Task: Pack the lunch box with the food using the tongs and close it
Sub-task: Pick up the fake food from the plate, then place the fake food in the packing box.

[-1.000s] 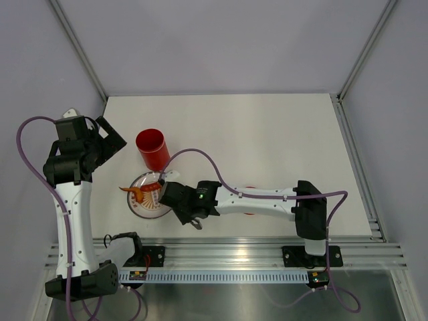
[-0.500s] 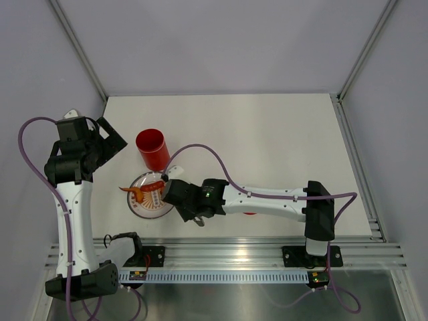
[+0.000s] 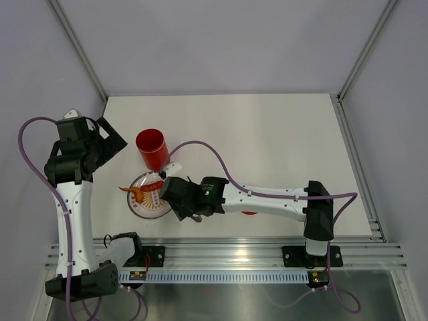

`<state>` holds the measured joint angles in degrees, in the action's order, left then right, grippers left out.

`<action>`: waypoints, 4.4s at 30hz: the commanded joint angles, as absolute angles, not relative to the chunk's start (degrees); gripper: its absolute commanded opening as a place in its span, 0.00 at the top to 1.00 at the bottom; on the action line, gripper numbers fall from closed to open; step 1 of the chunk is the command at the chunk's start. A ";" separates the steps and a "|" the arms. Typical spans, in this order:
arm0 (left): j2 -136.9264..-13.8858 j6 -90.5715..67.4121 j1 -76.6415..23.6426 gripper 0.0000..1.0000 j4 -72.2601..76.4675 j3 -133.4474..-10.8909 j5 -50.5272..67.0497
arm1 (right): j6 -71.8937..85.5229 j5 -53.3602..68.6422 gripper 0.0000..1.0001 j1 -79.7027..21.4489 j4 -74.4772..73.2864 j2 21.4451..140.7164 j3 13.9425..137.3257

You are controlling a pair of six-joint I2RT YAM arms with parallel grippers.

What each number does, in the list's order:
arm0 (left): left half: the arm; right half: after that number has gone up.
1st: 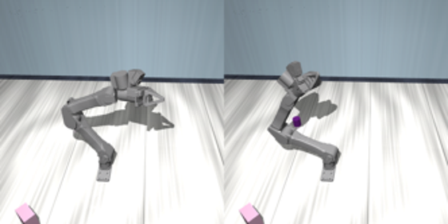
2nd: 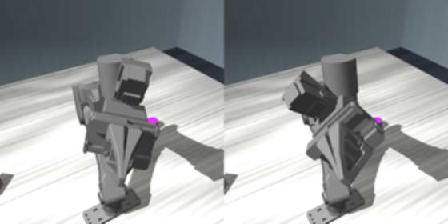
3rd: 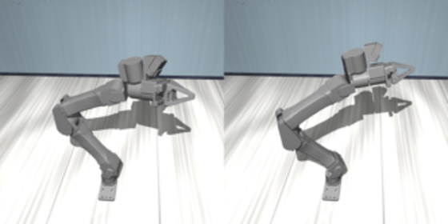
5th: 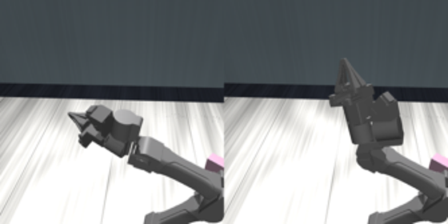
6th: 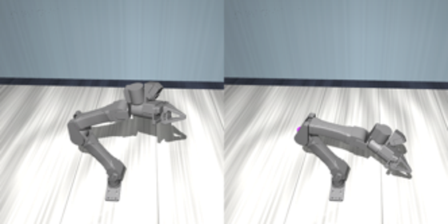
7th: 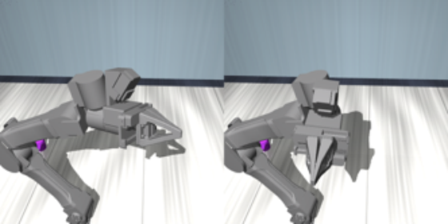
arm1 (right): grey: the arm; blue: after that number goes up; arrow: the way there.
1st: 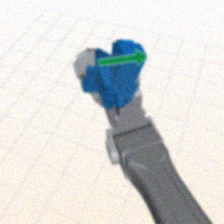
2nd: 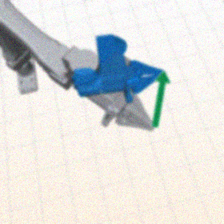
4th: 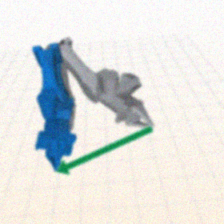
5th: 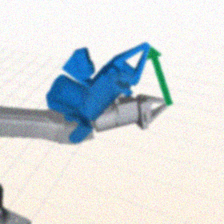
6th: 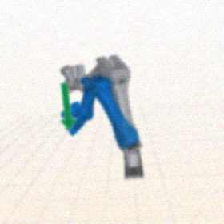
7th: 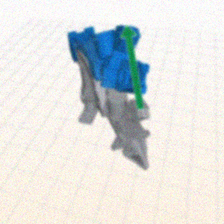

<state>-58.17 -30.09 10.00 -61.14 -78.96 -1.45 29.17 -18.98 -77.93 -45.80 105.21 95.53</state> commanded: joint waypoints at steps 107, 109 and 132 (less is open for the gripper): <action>-57.13 -30.15 10.37 0.01 -59.41 -79.10 0.70 | 11.60 -19.95 0.66 -63.72 -44.21 122.17 131.84; -57.04 -30.15 10.28 0.01 -59.41 -79.19 0.62 | 11.51 -19.95 0.62 -63.72 -44.30 121.82 131.84; -56.87 -30.24 10.28 0.01 -59.68 -79.45 0.70 | 11.16 -20.13 0.52 -63.81 -44.82 121.46 133.59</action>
<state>-58.11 -30.11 10.00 -60.97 -78.59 -0.19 12.14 -19.90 -64.27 -46.35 124.55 130.30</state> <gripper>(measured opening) 0.987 0.471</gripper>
